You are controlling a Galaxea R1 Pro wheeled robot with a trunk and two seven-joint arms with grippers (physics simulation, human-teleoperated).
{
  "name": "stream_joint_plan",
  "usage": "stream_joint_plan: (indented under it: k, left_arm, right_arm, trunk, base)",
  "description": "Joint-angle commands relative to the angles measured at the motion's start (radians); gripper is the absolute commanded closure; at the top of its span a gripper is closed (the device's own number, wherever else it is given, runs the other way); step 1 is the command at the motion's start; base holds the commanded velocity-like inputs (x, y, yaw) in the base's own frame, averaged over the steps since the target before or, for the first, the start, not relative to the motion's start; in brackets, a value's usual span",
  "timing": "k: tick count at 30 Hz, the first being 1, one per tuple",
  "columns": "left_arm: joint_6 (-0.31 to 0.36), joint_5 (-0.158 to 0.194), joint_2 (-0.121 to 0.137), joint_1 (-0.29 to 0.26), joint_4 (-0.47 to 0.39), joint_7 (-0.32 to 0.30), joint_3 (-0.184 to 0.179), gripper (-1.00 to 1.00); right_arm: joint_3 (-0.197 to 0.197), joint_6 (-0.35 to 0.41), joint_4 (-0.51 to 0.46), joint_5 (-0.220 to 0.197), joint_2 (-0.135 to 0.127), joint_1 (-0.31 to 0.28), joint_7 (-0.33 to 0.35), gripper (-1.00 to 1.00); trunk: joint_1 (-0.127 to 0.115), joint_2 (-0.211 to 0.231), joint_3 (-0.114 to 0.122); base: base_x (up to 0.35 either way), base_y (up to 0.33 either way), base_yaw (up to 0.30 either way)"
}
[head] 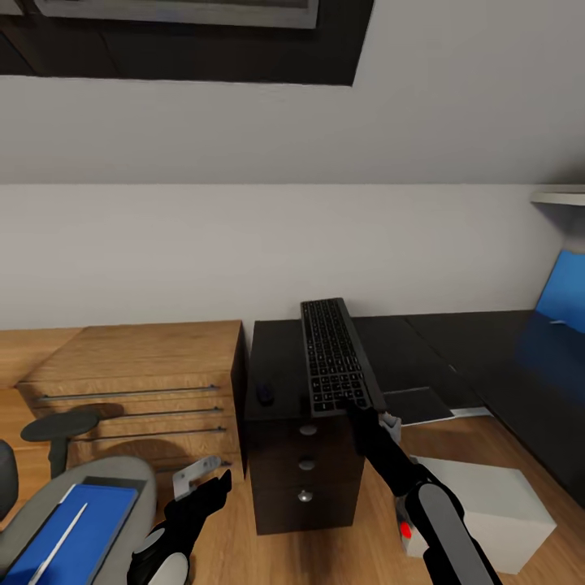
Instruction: In the bedroom, organize the workspace by keeping the computer under the desk, ensuring the monitor is on the desk, placing the keyboard on the desk next to the monitor, placing the mouse on the desk next to the keyboard, moving the folder from the swivel chair onto the desk next to the mouse, stacking the notebook on top of the folder with the pen on top of the notebook, and positioning the swivel chair next to the desk.
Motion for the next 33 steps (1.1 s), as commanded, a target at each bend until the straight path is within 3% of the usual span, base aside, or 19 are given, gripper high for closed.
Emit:
stream_joint_plan:
  k: [1, 12, 33]
  left_arm:
    - [0.003, 0.004, 0.001, -0.001, -0.002, 0.007, -0.002, -1.00]
    - [0.006, 0.005, 0.001, -0.001, 0.000, 0.003, -0.002, -1.00]
    - [0.004, 0.004, 0.001, -0.001, 0.000, 0.004, -0.003, -1.00]
  right_arm:
    - [-0.001, 0.004, 0.000, -0.008, 0.000, 0.000, 0.000, 1.00]
    - [-0.002, 0.005, 0.002, -0.012, -0.001, 0.000, 0.000, 1.00]
    - [-0.002, 0.003, 0.004, -0.012, 0.002, 0.000, -0.001, 1.00]
  trunk:
    - [-0.004, 0.007, 0.002]
    - [-0.004, 0.007, 0.002]
    - [-0.004, 0.007, 0.002]
  base:
    - [0.000, 0.000, 0.000]
    - [-0.048, -0.042, 0.000]
    - [-0.201, -0.268, 0.000]
